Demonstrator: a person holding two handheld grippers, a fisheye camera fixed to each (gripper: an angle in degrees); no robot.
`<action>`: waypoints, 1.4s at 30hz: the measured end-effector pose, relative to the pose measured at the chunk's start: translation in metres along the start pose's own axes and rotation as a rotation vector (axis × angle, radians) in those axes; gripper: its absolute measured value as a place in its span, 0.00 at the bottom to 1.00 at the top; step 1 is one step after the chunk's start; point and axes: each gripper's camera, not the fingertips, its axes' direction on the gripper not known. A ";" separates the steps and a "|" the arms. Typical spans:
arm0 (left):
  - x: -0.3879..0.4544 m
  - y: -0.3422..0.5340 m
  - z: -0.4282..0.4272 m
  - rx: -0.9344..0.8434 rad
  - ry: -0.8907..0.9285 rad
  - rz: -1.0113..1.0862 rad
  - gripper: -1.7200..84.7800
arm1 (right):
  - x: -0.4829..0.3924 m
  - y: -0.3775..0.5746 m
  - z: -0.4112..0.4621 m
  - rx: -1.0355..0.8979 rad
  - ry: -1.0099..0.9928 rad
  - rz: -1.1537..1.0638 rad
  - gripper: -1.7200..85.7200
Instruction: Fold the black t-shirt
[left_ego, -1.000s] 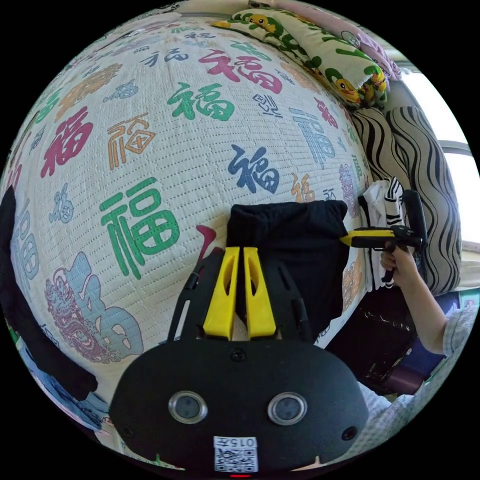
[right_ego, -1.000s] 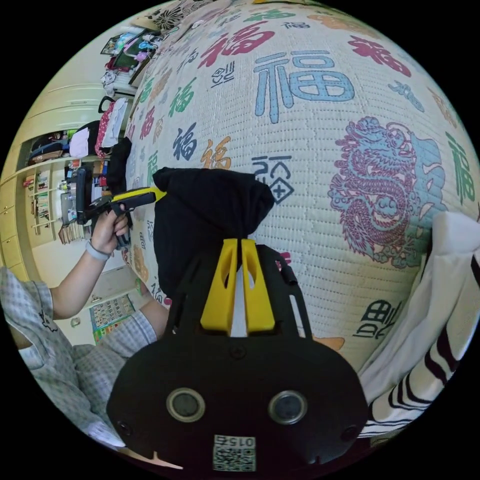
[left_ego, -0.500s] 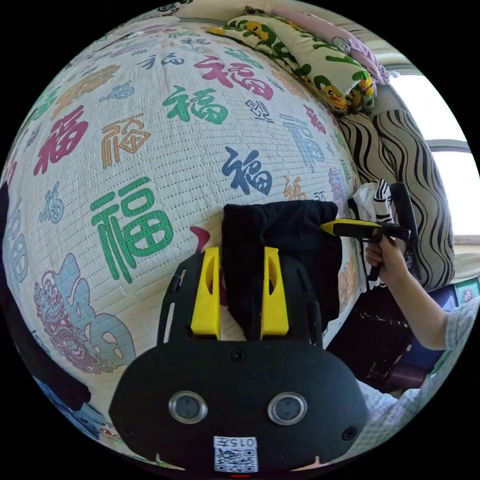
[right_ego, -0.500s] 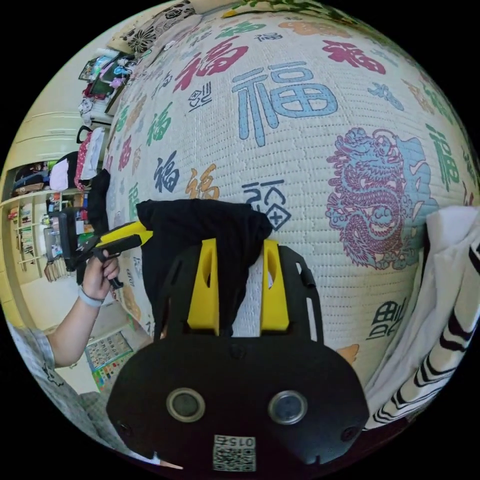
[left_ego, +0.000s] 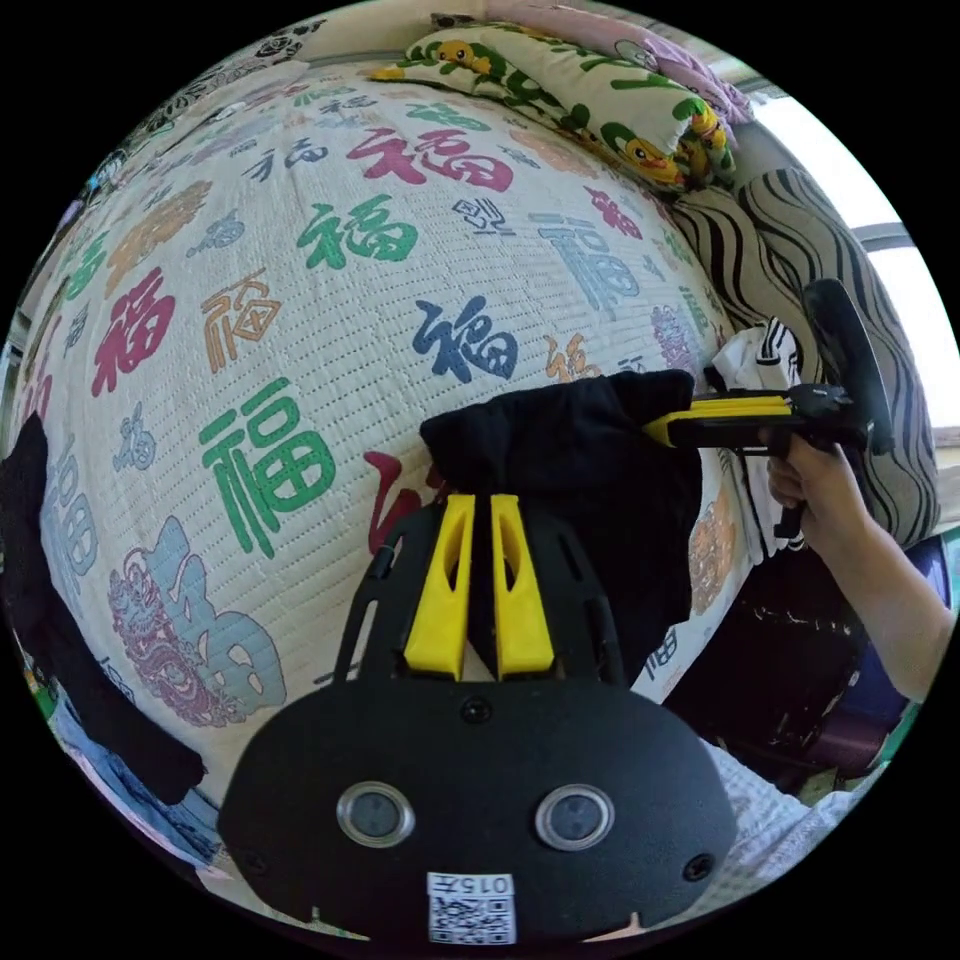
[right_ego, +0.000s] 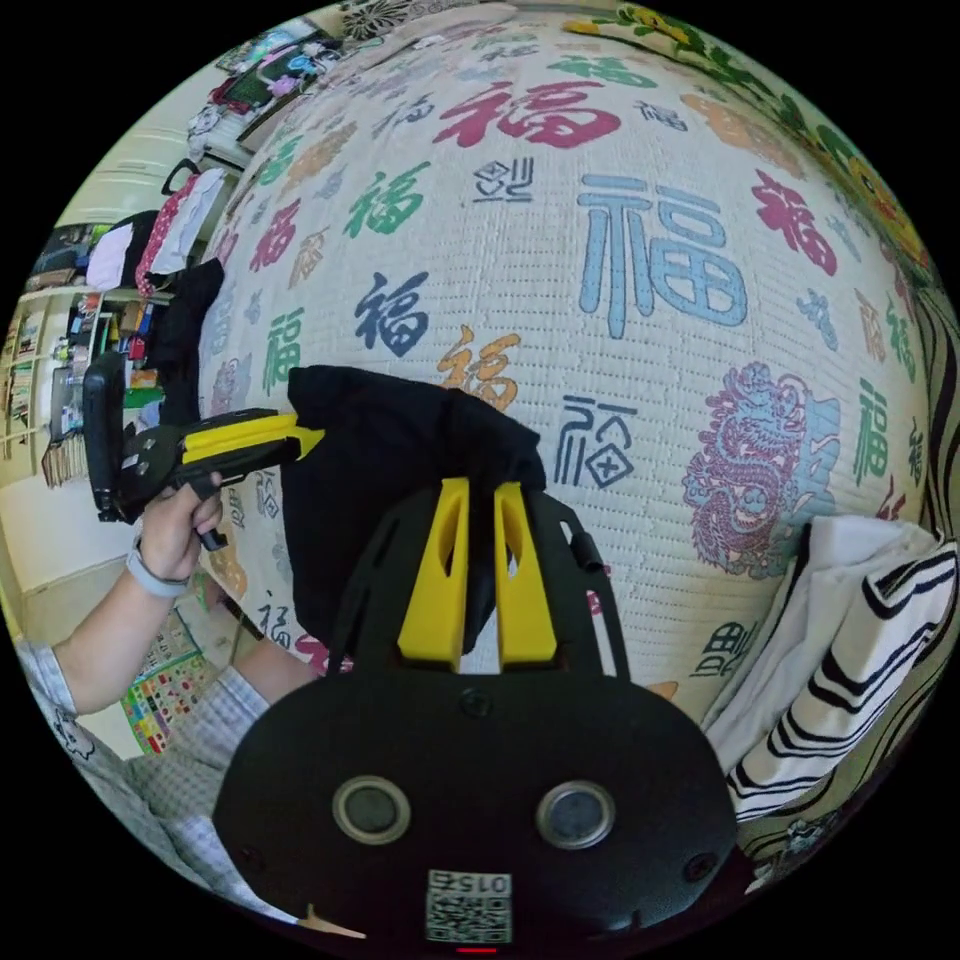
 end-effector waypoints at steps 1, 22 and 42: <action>-0.004 0.020 -0.026 0.064 0.030 -0.021 0.03 | -0.020 0.003 -0.004 0.050 -0.042 -0.032 0.07; -0.132 0.565 -0.469 0.984 -0.137 -0.662 0.03 | -0.613 -0.118 0.132 0.052 -0.414 -1.160 0.07; -0.284 0.713 -0.526 0.832 -0.358 -1.227 0.04 | -0.877 -0.430 0.563 -0.020 -0.130 -0.973 0.13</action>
